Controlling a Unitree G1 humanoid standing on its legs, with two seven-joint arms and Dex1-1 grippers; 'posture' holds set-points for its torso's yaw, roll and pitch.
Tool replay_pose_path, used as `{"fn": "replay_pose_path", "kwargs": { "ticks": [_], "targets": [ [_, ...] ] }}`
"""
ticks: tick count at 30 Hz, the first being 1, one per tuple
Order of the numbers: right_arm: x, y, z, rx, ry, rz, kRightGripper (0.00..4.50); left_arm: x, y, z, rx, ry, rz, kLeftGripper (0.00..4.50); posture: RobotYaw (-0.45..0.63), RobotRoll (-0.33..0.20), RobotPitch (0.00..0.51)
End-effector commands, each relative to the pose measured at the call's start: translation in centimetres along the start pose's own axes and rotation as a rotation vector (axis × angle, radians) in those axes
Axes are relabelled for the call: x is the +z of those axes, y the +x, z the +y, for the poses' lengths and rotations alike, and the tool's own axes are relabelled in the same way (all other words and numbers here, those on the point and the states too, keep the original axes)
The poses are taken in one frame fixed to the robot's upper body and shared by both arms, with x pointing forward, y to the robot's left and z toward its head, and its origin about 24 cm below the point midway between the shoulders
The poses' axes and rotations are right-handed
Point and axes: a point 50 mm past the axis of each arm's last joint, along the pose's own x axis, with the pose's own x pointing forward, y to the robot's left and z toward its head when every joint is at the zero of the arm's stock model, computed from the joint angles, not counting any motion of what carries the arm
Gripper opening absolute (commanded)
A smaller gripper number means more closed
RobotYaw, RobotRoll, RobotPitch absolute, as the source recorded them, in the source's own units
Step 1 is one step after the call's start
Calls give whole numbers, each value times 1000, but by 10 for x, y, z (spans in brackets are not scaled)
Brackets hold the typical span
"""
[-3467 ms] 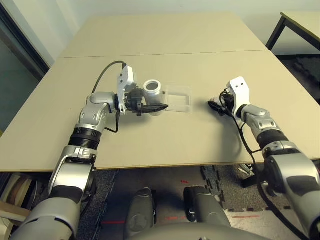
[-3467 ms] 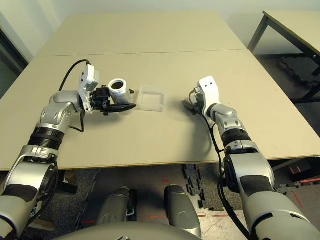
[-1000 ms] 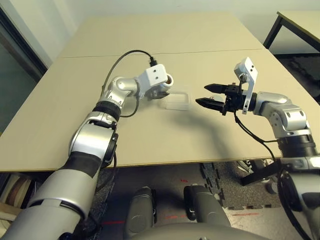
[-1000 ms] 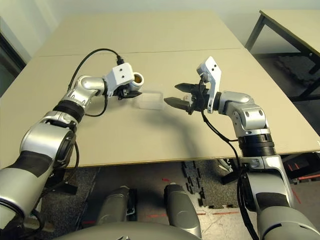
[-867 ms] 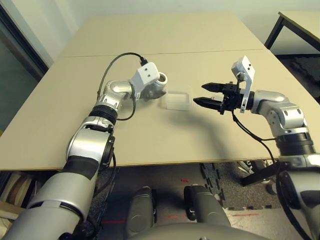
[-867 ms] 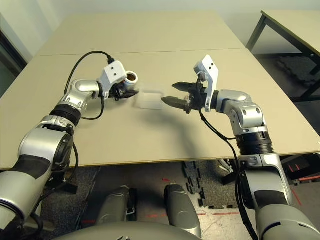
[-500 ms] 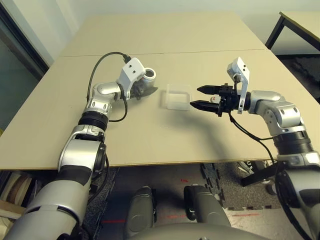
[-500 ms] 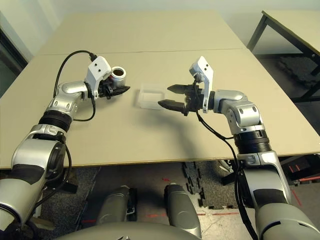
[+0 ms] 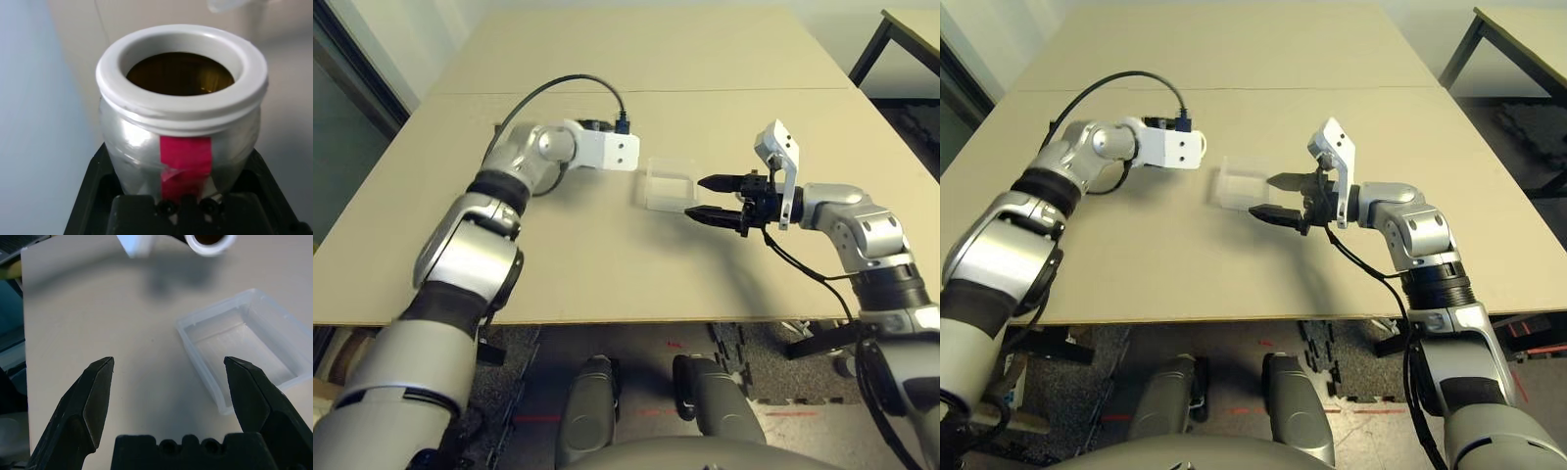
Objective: Pour the medicine from the bottle into the box.
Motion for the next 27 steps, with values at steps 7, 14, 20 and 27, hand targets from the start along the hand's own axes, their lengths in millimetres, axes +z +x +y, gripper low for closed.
{"fn": "replay_pose_path", "kwargs": {
  "ticks": [7, 14, 20, 27],
  "targets": [
    [0, -9, 3, -46, 5, -20, 4500, 35, 19, 13, -55, 620, 86, 2605, -137, 0, 138],
    [-1, -9, 5, -48, 13, -25, 4500, 36, 17, 23, -50, 695, 107, 2605, -123, 0, 135],
    [2, -5, 4, -37, 10, -30, 4500, 34, 16, 22, -56, 642, 103, 2605, -109, 0, 131],
    [2, -4, 2, -31, 7, -24, 4500, 41, 14, 25, -56, 225, -20, 2605, -98, 0, 130]
  ]
}}
